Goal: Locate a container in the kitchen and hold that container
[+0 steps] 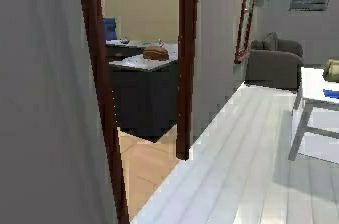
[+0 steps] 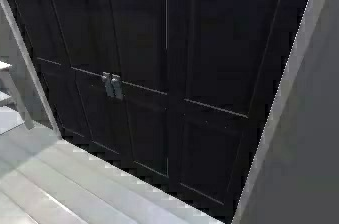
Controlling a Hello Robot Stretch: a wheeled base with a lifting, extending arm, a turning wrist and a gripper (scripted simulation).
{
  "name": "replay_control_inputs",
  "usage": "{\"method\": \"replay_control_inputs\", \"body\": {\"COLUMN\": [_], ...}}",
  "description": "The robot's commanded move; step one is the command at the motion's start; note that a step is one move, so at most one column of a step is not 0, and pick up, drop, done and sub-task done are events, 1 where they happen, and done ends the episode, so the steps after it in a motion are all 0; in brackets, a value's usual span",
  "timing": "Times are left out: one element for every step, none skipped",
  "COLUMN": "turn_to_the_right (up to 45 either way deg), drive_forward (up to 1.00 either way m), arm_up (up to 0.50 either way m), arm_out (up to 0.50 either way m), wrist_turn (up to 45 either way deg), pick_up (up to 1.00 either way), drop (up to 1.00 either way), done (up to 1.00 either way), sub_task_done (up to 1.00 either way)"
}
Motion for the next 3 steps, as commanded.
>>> {"method": "replay_control_inputs", "body": {"turn_to_the_right": [18.0, 0.0, -45.0], "drive_forward": [0.0, 0.9, 0.0], "arm_up": [0.0, 0.0, 0.0], "arm_out": [0.0, 0.0, 0.0], "wrist_turn": [0.0, 0.0, 0.0], "pick_up": [0.0, 0.0, 0.0], "drop": [0.0, 0.0, 0.0], "done": [0.0, 0.0, 0.0], "sub_task_done": [0.0, 0.0, 0.0]}}
